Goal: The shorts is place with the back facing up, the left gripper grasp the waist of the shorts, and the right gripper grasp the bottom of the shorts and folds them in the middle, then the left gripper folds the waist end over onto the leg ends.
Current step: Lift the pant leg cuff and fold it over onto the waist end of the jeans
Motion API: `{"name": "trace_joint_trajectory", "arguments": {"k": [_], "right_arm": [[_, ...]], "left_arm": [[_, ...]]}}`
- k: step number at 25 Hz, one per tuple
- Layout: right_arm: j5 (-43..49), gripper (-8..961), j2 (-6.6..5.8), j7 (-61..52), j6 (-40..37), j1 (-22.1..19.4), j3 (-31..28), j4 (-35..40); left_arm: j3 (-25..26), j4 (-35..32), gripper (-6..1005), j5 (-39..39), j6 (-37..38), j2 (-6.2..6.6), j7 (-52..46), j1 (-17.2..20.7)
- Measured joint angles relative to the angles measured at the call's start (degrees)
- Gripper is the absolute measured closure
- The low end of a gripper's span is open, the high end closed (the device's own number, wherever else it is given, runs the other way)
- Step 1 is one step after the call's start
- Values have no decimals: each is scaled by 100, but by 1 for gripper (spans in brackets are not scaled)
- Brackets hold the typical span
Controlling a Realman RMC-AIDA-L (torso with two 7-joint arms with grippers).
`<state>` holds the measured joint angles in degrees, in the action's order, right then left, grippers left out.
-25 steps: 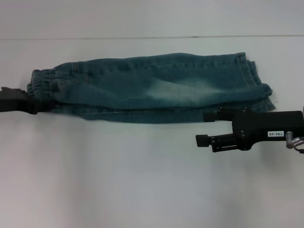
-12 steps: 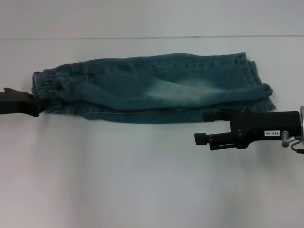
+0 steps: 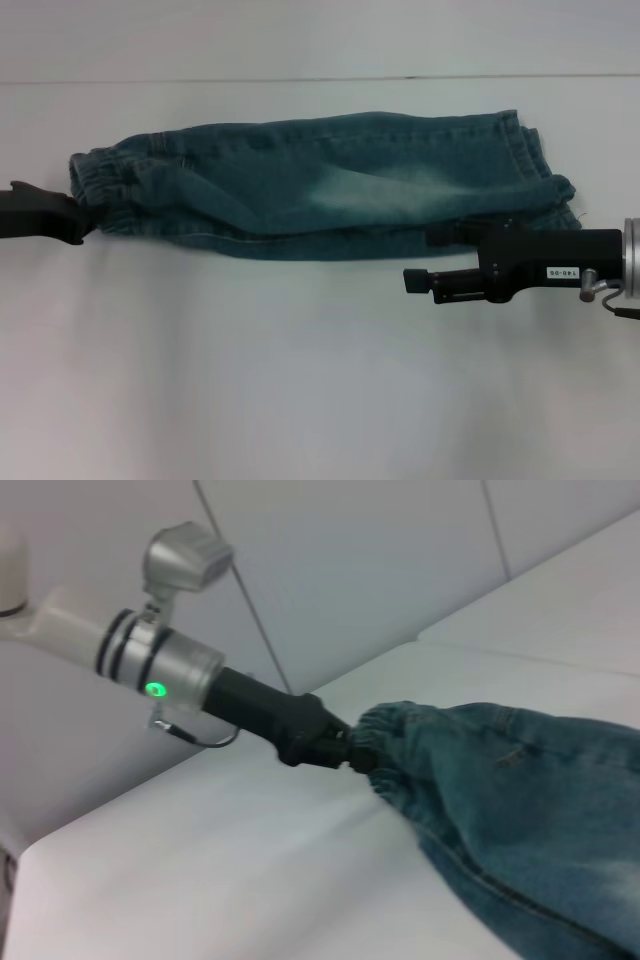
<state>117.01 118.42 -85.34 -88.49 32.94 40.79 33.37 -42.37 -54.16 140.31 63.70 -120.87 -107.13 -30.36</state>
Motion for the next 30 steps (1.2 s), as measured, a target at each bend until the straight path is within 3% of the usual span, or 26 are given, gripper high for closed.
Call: {"name": "trace_joint_trajectory", "arguments": {"k": [4, 8, 13, 19, 25, 30], "right_arm": [[27, 18, 49, -8, 169, 23, 58, -8], [29, 23, 99, 191, 280, 48, 101, -79], [-325, 222, 112, 565, 646, 130, 6, -487], [-2009, 438, 135, 1341, 1831, 197, 0, -1471], [-4175, 723, 215, 3457, 3249, 608, -3, -2811], [-4875, 918, 267, 4694, 3542, 1082, -102, -3536]], "left_arm": [[12, -568, 908, -134, 639, 8, 0, 90], [24, -1074, 909, -317, 1431, 94, 0, 88], [19, -1653, 910, -371, 2202, 111, -38, -30], [33, -2177, 914, -549, 2754, 118, -199, -273], [36, -2396, 917, -763, 2992, 172, -421, -608], [36, -2424, 918, -950, 3210, 235, -493, -853]]}}
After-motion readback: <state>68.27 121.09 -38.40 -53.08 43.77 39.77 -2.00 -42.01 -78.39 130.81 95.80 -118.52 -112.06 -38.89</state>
